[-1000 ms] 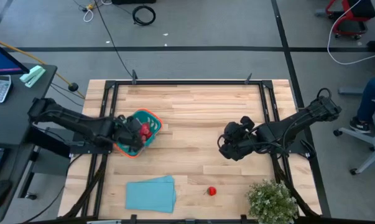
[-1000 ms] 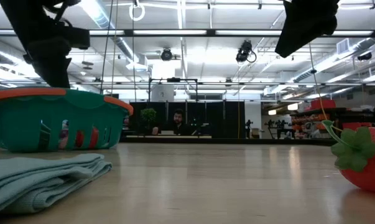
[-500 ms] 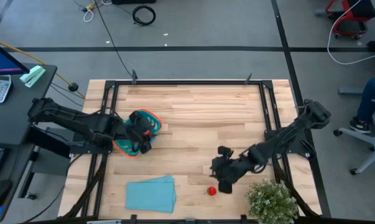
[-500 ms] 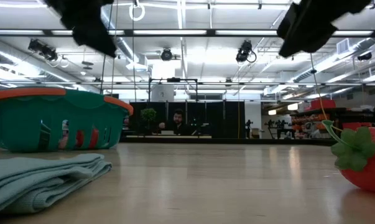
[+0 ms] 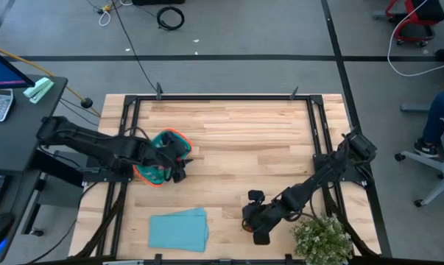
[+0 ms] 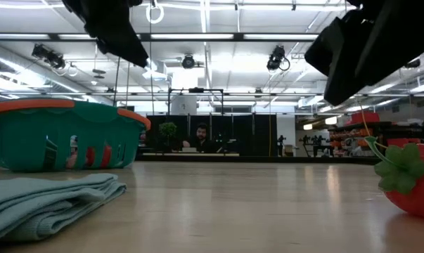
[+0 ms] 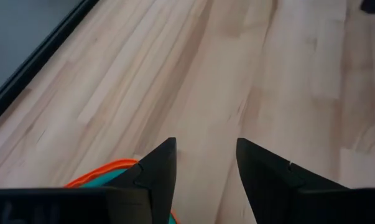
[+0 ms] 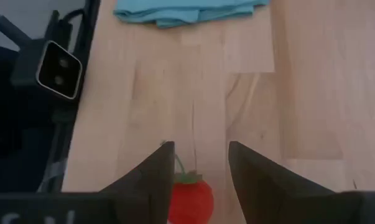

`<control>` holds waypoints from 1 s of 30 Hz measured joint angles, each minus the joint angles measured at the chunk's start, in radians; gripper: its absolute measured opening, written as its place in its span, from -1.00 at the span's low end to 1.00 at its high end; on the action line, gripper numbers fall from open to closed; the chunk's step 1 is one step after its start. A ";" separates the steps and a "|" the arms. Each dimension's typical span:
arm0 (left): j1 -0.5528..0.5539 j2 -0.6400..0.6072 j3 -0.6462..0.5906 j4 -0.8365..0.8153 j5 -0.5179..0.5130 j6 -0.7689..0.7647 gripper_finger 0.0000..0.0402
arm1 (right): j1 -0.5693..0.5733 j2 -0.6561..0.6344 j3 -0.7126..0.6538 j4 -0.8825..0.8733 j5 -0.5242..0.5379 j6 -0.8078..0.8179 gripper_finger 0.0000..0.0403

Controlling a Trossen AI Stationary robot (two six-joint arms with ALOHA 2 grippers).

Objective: Pick and placing Produce into tupperware
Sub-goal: Put the red strawberry into the blue basket

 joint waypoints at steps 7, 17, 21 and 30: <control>0.004 0.068 0.000 0.021 0.001 0.001 -0.14 | 0.009 0.089 0.002 0.070 -0.025 0.017 -0.22; 0.003 0.096 0.000 0.056 0.001 0.000 -0.14 | 0.026 0.135 0.002 0.148 -0.027 0.018 -0.22; 0.003 0.096 0.000 0.094 0.001 0.000 -0.14 | 0.028 0.139 0.002 0.119 -0.006 0.018 -0.27; 0.003 0.095 0.000 0.152 0.001 0.000 -0.14 | 0.024 0.195 0.002 0.116 0.038 0.042 -0.61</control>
